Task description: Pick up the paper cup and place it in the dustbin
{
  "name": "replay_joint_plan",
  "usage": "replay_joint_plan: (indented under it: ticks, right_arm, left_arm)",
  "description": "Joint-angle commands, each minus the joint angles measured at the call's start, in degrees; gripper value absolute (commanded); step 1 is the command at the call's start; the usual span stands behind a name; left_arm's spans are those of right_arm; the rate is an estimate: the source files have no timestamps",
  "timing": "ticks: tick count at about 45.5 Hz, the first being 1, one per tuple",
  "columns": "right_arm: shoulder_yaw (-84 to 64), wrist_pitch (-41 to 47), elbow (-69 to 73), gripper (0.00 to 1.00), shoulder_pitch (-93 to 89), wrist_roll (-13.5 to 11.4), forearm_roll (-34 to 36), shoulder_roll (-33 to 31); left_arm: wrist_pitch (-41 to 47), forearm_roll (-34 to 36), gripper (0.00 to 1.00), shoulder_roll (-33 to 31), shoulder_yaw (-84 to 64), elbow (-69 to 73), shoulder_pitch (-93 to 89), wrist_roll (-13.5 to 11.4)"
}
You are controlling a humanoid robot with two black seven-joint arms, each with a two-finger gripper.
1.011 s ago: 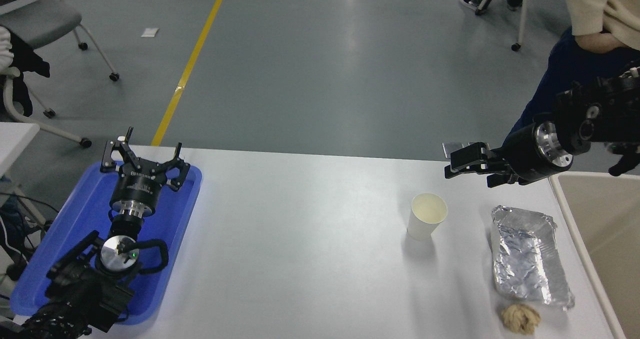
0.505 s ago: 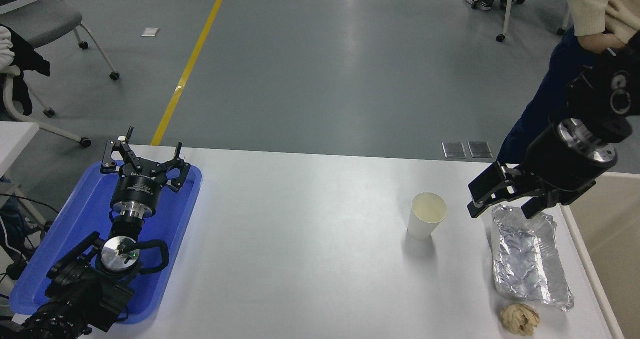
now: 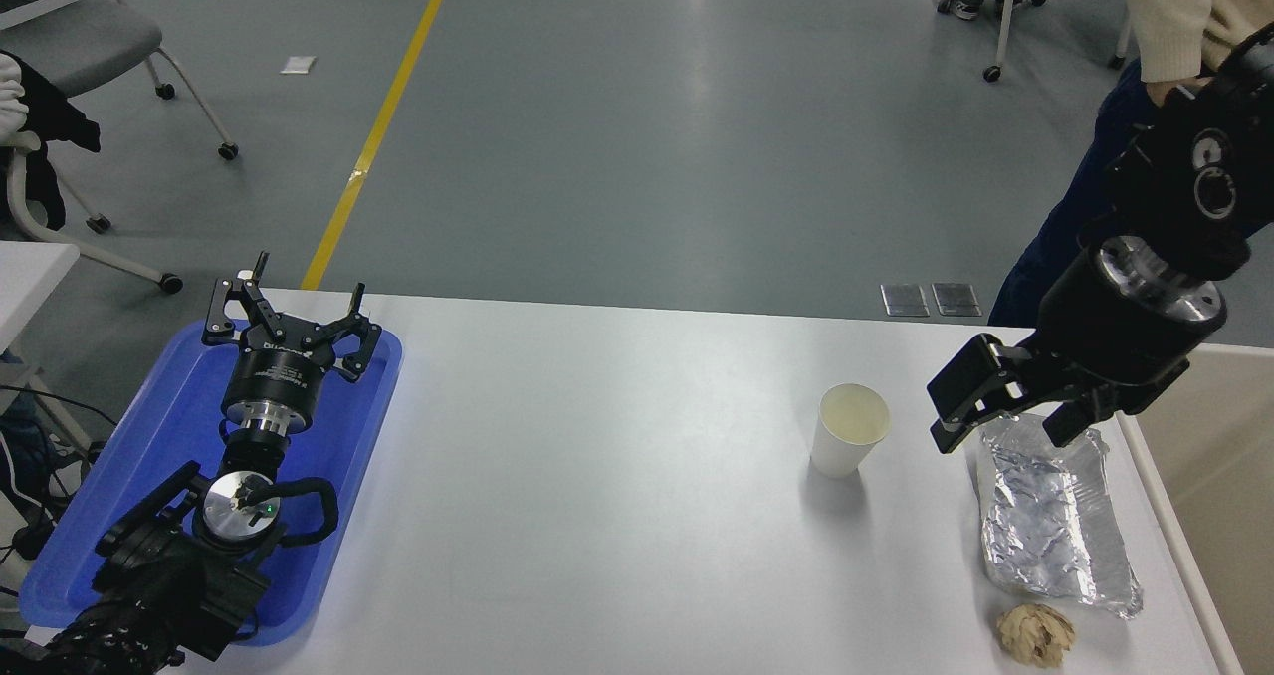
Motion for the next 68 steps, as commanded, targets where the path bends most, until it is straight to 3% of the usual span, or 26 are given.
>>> replay_joint_plan:
  ticks: [1,49,62,68]
  right_arm:
    - [1.0,0.2,-4.3,1.0,-2.8,0.0,-0.3,0.6]
    - [11.2,-23.0,-41.3,1.0,-45.3,-0.5,-0.5,8.4]
    - [13.7,-26.9,-49.2,1.0,-53.4,-3.5,-0.6,8.7]
    - [13.7,-28.0,-51.0,1.0,-55.8,-3.8,-1.3,8.7]
  left_arm:
    - [0.1,0.0,1.0,-0.1,0.0,0.0,0.0,-0.1]
    - [0.1,-0.1,1.0,-0.2,0.1,0.0,-0.1,-0.1]
    - [0.1,-0.1,1.0,-0.1,0.1,0.0,-0.1,-0.2]
    - [0.1,-0.1,1.0,-0.1,0.1,0.0,-0.1,-0.2]
